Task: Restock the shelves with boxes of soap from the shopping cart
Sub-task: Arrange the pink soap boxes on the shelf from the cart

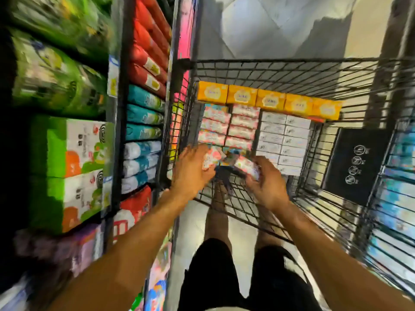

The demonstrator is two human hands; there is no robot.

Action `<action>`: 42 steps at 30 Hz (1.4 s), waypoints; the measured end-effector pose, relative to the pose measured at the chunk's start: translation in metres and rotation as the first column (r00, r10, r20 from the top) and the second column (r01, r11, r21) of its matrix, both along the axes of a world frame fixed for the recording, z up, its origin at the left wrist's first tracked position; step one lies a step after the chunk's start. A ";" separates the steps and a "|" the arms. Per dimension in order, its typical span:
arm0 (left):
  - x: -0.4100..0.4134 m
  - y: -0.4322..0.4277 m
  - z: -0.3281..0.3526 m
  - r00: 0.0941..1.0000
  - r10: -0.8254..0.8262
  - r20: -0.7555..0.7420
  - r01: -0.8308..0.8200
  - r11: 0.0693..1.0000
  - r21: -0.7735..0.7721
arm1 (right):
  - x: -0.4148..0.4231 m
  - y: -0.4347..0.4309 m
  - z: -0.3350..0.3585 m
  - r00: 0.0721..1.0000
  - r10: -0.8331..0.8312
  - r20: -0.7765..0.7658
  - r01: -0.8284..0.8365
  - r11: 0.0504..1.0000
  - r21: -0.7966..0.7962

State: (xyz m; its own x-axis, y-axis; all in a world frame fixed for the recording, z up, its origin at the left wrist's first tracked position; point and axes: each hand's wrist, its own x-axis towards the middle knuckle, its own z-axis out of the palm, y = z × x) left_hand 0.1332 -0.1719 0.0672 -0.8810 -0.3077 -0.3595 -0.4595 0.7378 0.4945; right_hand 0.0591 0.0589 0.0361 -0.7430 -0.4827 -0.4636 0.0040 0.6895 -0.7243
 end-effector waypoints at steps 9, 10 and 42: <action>0.096 0.072 0.144 0.592 0.805 -0.039 -0.662 0.513 0.547 | -0.013 0.051 0.138 0.978 -0.058 0.201 0.107 0.963 -0.246; 0.111 0.082 0.157 0.509 0.860 -0.039 -0.695 0.437 0.571 | -0.012 0.053 0.152 0.974 -0.050 0.221 0.110 0.957 -0.270; 0.636 0.310 0.377 -0.508 0.839 -0.197 -0.406 -0.032 0.913 | 0.471 0.027 0.365 0.681 0.639 0.358 -0.197 0.630 -0.751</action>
State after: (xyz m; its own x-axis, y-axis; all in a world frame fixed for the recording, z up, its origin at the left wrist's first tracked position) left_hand 0.7692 0.1383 0.4439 0.2994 -0.9246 -0.2357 0.3091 -0.1397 0.9407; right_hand 0.5303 0.0864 0.4014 -0.0838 -0.9835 -0.1605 0.3782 0.1176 -0.9182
